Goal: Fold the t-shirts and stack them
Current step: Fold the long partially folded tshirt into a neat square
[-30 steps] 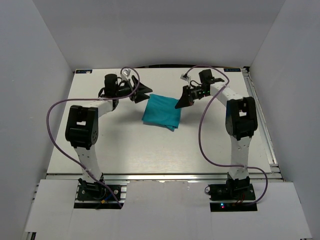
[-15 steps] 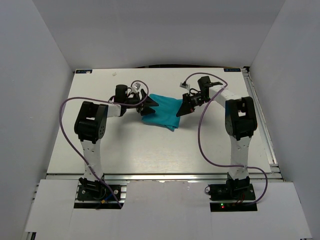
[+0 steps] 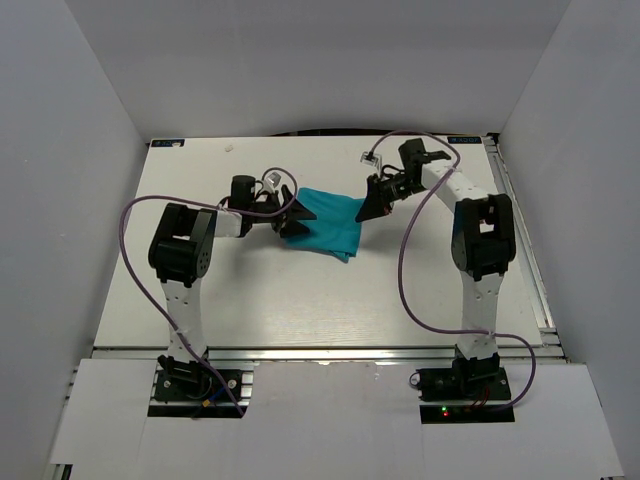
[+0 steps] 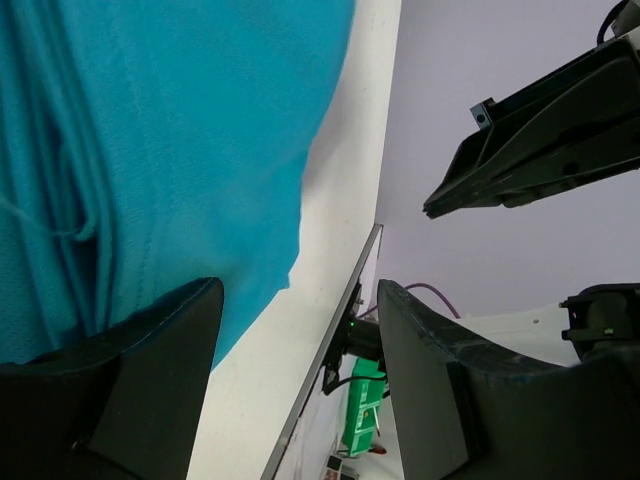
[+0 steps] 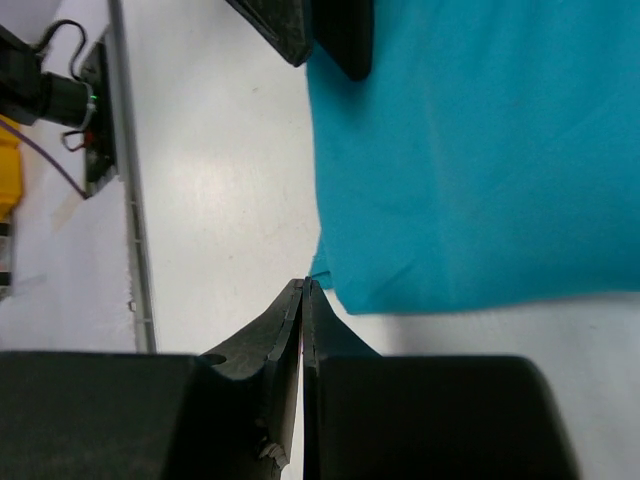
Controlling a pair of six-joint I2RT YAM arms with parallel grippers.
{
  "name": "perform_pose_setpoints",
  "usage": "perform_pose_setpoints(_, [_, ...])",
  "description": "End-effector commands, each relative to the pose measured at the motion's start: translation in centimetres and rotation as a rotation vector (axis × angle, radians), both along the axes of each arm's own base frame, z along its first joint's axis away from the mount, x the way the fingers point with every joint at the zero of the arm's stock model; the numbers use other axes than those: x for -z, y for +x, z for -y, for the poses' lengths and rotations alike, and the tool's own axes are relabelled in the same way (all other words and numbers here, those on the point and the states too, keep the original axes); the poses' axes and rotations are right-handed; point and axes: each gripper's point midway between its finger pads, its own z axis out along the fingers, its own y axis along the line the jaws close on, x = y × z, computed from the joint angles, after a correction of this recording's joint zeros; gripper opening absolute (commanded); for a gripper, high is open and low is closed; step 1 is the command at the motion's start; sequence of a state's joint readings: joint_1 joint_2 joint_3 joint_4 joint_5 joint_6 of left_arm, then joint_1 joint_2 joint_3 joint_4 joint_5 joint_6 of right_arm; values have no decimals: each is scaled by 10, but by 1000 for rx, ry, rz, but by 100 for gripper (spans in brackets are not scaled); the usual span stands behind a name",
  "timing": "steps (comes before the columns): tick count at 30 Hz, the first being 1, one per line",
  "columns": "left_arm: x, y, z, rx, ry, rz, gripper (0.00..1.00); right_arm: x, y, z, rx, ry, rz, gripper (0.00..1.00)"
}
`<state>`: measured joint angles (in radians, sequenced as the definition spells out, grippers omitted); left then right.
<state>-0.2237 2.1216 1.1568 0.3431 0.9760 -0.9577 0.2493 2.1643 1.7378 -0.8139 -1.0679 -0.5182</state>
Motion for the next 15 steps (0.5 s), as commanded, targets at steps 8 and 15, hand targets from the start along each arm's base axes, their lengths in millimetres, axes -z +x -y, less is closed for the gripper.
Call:
perform_pose_setpoints(8, [-161, 20, -6, -35, 66, 424, 98, -124, 49, 26, 91, -104, 560, 15])
perform_pose_setpoints(15, [-244, -19, -40, -163, 215, 683, 98, -171, 41, 43, 199, -138, 643, 89])
